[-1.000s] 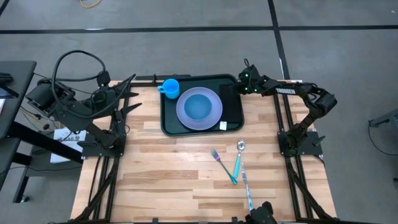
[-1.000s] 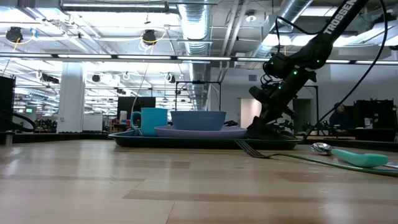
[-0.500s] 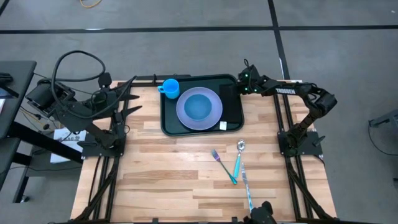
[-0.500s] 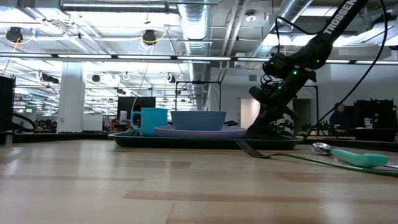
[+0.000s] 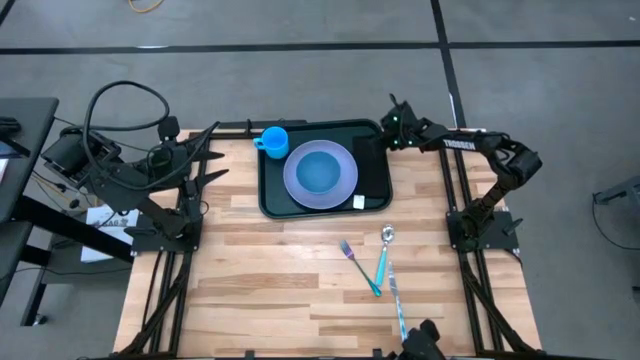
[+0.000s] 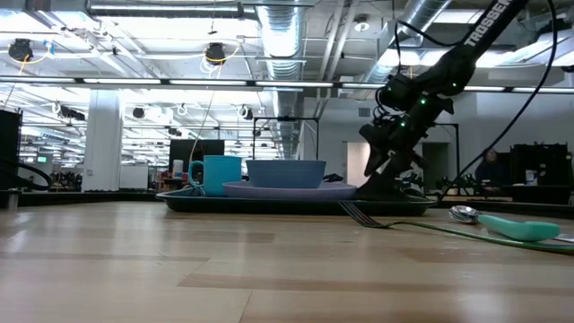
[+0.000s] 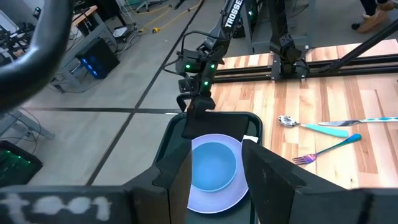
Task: Set up tray
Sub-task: Put the black napkin on the black tray to the right of the purple plate, then put the blue fork on the black napkin on the black tray
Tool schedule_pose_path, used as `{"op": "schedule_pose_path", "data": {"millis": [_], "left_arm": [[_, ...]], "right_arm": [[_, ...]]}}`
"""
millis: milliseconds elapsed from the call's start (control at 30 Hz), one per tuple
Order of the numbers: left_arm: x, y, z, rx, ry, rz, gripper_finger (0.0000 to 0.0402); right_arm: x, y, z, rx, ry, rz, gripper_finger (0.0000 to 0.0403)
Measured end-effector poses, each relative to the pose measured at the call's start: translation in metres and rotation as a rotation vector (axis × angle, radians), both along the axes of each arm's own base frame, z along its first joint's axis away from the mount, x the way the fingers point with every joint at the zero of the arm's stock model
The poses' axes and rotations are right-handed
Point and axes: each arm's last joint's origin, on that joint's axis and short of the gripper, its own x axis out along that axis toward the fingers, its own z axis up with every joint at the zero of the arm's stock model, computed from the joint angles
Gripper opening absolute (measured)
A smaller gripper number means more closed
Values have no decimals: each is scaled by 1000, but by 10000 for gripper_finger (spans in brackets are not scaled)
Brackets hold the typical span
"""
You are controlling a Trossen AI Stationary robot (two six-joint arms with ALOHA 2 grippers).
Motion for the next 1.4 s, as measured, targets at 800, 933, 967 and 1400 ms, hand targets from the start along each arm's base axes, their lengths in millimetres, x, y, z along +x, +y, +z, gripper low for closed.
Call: {"op": "schedule_pose_path", "data": {"millis": [800,933,967,1400], "left_arm": [[-24,15,5,-106,41,-186,132],[-34,20,-7,-94,44,-195,132],[-35,21,-14,-99,32,-196,132],[-53,27,-167,-289,-215,-335,132]], "right_arm": [[-7,44,33,283,617,28,270],[-1,61,41,197,512,29,270],[-2,66,44,176,487,32,270],[-16,154,91,58,131,98,270]]}}
